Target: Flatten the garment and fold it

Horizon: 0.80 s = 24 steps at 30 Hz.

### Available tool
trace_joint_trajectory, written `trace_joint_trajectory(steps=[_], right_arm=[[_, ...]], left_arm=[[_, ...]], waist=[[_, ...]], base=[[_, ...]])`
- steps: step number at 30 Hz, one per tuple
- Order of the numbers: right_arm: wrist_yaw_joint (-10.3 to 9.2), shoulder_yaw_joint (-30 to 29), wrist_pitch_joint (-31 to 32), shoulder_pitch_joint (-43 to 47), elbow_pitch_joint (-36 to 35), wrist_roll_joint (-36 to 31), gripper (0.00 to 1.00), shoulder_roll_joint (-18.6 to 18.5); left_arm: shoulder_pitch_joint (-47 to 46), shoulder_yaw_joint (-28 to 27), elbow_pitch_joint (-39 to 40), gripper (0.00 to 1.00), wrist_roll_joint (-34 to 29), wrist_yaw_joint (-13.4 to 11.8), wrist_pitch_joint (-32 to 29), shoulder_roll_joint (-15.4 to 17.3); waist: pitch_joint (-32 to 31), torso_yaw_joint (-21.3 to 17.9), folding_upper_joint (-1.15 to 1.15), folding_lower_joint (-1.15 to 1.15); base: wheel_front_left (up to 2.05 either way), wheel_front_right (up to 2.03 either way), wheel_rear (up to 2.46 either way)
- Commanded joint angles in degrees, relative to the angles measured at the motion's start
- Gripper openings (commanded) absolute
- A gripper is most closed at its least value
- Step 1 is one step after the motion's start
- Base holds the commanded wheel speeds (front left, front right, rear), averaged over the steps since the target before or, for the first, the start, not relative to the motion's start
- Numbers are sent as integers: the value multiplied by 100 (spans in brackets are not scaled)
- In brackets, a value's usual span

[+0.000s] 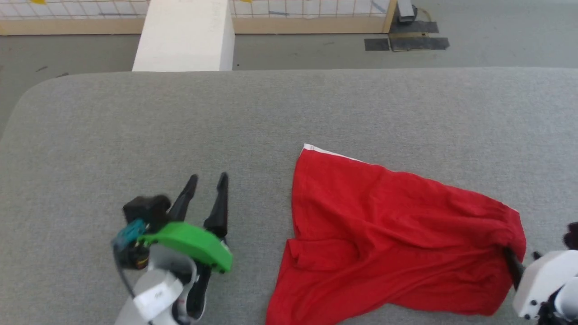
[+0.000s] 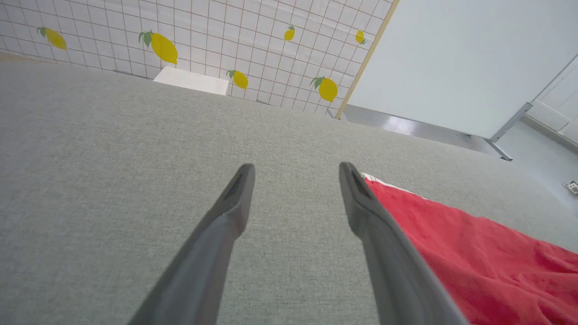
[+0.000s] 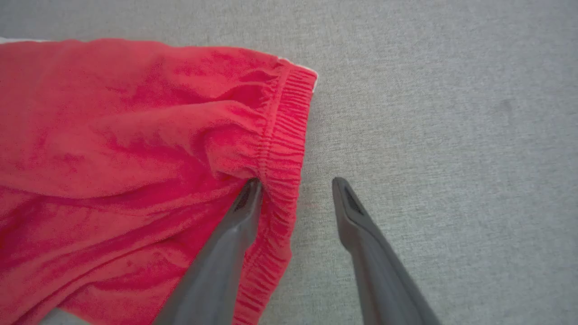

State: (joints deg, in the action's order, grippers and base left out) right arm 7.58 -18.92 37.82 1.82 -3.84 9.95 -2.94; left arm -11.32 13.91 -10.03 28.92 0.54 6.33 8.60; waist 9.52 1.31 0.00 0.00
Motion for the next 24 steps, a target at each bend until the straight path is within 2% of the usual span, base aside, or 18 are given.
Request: trace_joint_trajectory(steps=[1,8,15,18,24], right_arm=[[-9,-129,-151,-106,-51,119,100,-2],[-9,-584,-741,-341,33,462,100,4],[-9,-496,-1070,-605,152,719,100,5],[-9,-362,-1160,-664,190,810,100,5],[-9,-225,-1327,-697,302,896,100,6]], left_arm=[[-299,66,-60,100,68,53,-157,-75],[-1603,648,-780,100,16,159,-1282,-296],[-2975,1185,-2138,100,-264,247,-2490,-358],[-3355,1349,-2675,100,-429,187,-2965,-304],[-3745,1569,-3476,100,-688,-31,-3538,-224]], waist=[[43,-82,0,0],[200,-418,0,0],[547,-917,0,0],[700,-1132,0,0],[894,-1419,0,0]], base=[[0,0,0],[0,0,0],[0,0,0],[0,0,0],[0,0,0]])
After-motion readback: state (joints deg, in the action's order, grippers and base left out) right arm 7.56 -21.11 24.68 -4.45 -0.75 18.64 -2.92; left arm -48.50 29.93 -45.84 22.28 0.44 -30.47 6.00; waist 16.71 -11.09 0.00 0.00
